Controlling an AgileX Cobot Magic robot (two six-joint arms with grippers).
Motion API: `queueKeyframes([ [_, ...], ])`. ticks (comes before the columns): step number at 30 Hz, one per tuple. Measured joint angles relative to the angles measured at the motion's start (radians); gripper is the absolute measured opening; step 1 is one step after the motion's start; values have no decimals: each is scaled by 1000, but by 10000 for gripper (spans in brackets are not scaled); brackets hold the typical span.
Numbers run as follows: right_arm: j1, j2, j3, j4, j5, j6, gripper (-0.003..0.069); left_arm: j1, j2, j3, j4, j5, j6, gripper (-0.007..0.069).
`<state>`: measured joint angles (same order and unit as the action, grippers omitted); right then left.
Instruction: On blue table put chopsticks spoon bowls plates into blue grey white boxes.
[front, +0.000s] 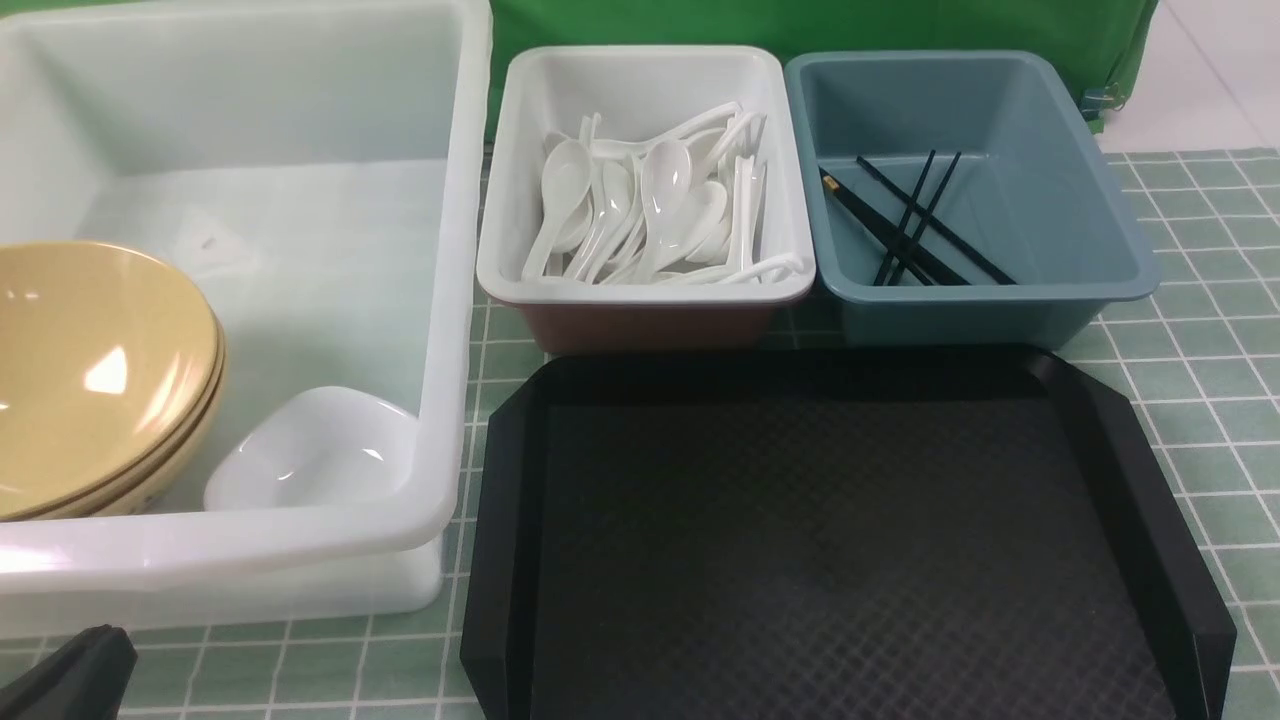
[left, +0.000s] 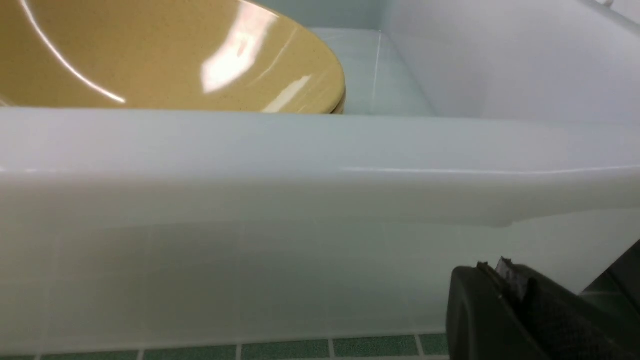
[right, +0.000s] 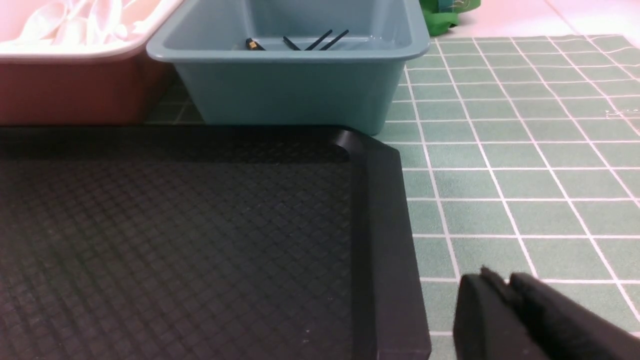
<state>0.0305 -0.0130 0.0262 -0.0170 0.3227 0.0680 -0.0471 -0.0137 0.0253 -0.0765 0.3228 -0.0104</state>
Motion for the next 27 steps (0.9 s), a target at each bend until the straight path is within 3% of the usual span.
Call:
queueKeyframes([
  [27, 0, 0, 0, 0, 0, 0, 120, 0, 0, 0, -1, 0, 0, 4],
])
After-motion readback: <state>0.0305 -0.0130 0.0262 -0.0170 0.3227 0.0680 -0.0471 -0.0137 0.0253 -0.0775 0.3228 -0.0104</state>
